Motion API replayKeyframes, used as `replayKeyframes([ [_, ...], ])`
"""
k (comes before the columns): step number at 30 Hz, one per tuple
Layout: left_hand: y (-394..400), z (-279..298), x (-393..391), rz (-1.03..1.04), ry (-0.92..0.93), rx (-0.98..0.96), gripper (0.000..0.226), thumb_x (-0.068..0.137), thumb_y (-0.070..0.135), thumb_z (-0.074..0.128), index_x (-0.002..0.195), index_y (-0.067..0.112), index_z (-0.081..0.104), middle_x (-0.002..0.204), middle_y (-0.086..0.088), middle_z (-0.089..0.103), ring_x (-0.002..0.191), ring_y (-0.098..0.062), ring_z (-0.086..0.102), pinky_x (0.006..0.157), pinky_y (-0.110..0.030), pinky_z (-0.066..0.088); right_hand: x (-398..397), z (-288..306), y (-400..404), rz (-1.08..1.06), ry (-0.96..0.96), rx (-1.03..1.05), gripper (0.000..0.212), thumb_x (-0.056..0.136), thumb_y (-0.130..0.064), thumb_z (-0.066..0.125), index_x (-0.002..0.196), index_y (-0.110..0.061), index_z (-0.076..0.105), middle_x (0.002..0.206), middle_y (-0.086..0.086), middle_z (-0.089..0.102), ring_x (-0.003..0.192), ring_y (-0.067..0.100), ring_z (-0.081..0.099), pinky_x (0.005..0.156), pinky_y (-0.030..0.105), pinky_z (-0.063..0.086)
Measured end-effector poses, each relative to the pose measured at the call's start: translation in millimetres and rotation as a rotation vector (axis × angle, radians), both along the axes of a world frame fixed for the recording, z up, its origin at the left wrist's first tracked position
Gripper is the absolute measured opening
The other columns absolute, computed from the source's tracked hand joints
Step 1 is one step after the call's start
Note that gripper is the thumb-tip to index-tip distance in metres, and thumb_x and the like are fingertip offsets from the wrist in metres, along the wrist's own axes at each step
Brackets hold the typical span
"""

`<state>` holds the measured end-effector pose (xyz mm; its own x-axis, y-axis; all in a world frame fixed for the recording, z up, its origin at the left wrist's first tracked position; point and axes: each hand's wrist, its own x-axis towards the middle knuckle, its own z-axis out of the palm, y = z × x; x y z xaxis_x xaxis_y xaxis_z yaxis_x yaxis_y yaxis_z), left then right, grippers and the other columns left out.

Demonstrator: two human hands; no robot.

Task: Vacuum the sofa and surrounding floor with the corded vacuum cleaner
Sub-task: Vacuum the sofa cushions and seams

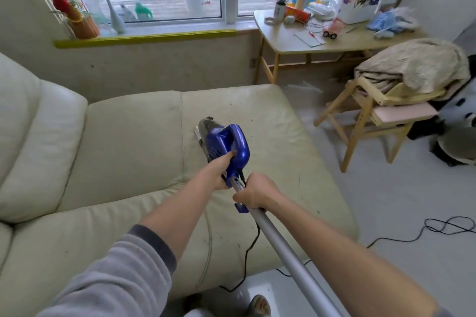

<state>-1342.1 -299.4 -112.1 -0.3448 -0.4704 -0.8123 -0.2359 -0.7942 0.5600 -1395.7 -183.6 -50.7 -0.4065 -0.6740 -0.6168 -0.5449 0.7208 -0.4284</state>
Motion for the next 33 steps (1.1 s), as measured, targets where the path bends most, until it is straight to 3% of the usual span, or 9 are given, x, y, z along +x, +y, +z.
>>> replayKeyframes([
  [8,2,0,5,-0.017,-0.064,-0.013,0.044,0.082,0.035,0.072,0.115,0.01,0.056,0.097,-0.01,0.066,0.085,-0.023,0.061,0.083,-0.035,0.052,-3,-6,3,0.029,-0.071,0.021,0.014,0.077,-0.018,0.063,0.081,-0.011,0.052,0.071,0.004,0.056,0.056,0.016,0.053,0.043,0.021,0.04],
  [15,13,-2,19,0.05,-0.135,-0.015,0.036,0.084,0.036,0.07,0.103,0.01,0.054,0.093,-0.009,0.064,0.083,-0.022,0.06,0.079,-0.034,0.052,-2,-13,7,0.113,-0.141,0.032,0.018,0.079,-0.02,0.063,0.091,-0.009,0.056,0.073,0.005,0.059,0.06,0.017,0.057,0.048,0.024,0.045],
  [18,18,-5,36,0.092,-0.187,-0.013,0.037,0.084,0.035,0.069,0.106,0.009,0.055,0.094,-0.009,0.064,0.081,-0.021,0.059,0.075,-0.032,0.051,8,-21,8,0.162,-0.197,0.038,0.019,0.079,-0.019,0.062,0.093,-0.007,0.056,0.077,0.006,0.06,0.063,0.019,0.059,0.052,0.025,0.048],
  [27,24,-5,79,0.165,-0.207,0.007,0.032,0.085,0.035,0.069,0.091,0.009,0.052,0.098,-0.011,0.063,0.09,-0.023,0.059,0.09,-0.035,0.051,43,-25,6,0.205,-0.231,0.052,0.018,0.08,-0.018,0.062,0.094,-0.008,0.056,0.082,0.008,0.067,0.067,0.02,0.065,0.055,0.027,0.053],
  [30,23,-4,90,0.161,-0.194,0.005,0.031,0.085,0.034,0.069,0.093,0.009,0.052,0.098,-0.011,0.064,0.092,-0.024,0.061,0.092,-0.036,0.052,56,-25,4,0.193,-0.228,0.056,0.02,0.08,-0.019,0.064,0.095,-0.008,0.056,0.086,0.01,0.069,0.075,0.023,0.069,0.06,0.029,0.056],
  [33,20,-4,108,0.124,-0.189,0.006,0.033,0.084,0.034,0.069,0.102,0.01,0.054,0.094,-0.009,0.065,0.087,-0.022,0.061,0.085,-0.034,0.052,76,-22,2,0.184,-0.207,0.064,0.019,0.081,-0.02,0.064,0.093,-0.009,0.055,0.08,0.008,0.065,0.069,0.021,0.065,0.053,0.026,0.051],
])
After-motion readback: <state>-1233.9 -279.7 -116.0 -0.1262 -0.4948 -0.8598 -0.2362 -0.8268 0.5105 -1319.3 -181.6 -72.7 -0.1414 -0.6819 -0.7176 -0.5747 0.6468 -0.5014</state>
